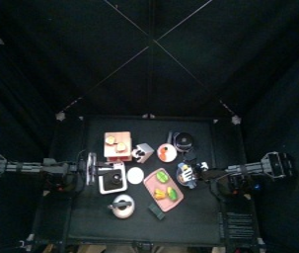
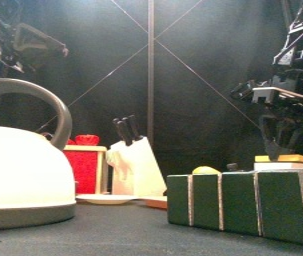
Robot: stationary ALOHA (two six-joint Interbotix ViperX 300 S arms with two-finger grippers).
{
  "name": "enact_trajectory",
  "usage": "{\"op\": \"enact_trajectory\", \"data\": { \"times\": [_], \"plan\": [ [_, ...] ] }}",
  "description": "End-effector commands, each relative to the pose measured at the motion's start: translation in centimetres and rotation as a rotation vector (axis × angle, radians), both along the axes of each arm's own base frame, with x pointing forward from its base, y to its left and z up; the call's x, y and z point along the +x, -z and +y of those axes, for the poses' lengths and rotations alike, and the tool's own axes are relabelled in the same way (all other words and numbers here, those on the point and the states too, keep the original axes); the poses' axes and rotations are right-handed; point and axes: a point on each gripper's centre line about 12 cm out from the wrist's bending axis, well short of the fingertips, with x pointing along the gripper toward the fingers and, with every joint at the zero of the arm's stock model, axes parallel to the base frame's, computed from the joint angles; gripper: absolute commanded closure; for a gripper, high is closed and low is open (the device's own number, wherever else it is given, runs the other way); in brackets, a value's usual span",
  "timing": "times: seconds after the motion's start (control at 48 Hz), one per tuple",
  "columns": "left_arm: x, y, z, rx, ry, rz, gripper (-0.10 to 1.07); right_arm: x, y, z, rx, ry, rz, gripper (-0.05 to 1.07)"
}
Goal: Disassemble egg sushi
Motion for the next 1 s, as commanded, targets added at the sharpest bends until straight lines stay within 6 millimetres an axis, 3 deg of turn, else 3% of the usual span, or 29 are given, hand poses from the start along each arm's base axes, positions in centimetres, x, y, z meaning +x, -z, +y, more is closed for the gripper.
{"op": "enact_trajectory", "data": {
  "times": [0.0,0.25,0.604,0.771,0.979],
  "plan": [
    [0.1,-0.6,0.1,0.0,-0.002,-0.021,0.38,0.3,-0.9,-0.1,-0.011,-0.01,-0.035,0.42],
    [0.3,-0.6,-0.1,-0.002,0.007,-0.017,0.37,2.0,-2.9,-0.3,-0.092,-0.108,-0.149,0.43],
    [1.4,-1.3,-0.4,-0.016,0.024,-0.019,0.33,6.3,-5.8,1.0,-0.266,-0.515,-0.446,0.43],
    [2.5,-1.6,-0.4,-0.066,0.02,-0.015,0.2,7.6,-6.5,1.7,-0.349,-0.701,-0.505,0.43],
    [4.6,-1.8,-0.7,-0.088,0.029,0.019,-0.02,9.5,-6.4,0.7,-0.389,-0.76,-0.498,0.43]
  ]
}}
